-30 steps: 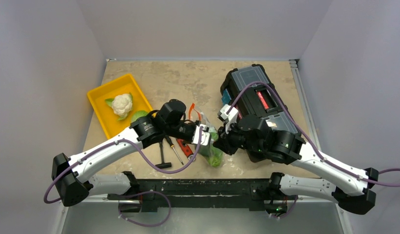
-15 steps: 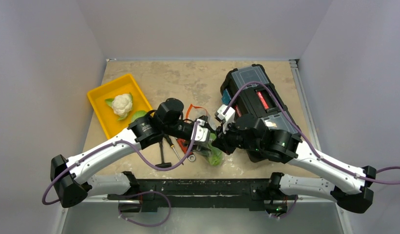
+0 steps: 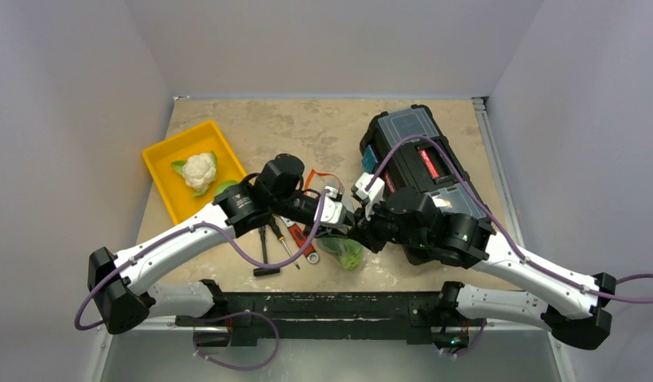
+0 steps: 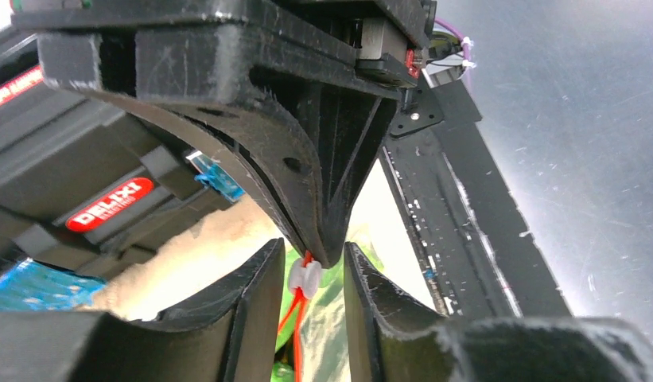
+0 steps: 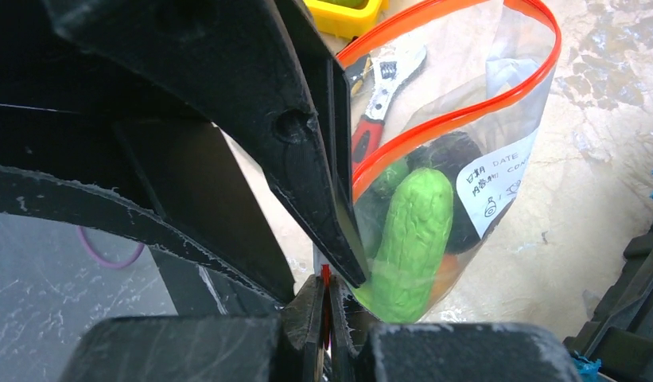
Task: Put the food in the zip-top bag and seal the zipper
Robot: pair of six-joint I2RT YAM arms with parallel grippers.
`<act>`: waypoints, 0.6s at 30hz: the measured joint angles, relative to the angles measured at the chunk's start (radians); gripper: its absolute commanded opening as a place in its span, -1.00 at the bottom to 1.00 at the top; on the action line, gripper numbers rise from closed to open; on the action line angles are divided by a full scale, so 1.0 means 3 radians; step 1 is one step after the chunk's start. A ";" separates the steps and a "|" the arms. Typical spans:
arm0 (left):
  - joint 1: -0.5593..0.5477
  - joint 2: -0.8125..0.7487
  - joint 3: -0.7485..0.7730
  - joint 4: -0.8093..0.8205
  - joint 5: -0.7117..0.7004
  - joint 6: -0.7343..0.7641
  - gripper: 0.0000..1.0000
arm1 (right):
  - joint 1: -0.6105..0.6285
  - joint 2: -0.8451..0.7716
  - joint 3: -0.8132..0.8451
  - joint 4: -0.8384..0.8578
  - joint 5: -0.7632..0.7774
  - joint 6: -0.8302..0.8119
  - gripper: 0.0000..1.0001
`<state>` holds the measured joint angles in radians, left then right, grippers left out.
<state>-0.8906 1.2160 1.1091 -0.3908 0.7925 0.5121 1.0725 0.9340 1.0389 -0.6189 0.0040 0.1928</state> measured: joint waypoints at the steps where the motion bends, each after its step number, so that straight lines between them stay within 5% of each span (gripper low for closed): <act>1: 0.0001 0.0001 0.0000 -0.0006 -0.0001 0.0005 -0.25 | 0.0000 -0.0003 -0.0001 0.0000 0.0003 -0.0011 -1.00; 5: 0.0001 0.0004 0.0000 -0.0098 -0.0001 0.0014 -0.25 | -0.0001 -0.0027 -0.0004 0.0001 0.0004 -0.0036 -1.00; 18: 0.0023 0.0067 0.0058 -0.0188 -0.0061 0.0017 -1.00 | 0.0000 -0.0041 -0.0050 -0.0003 0.0033 -0.0069 -1.00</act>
<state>-0.8837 1.2362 1.1267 -0.4473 0.7742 0.5171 1.0725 0.9218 1.0241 -0.6197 0.0139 0.1722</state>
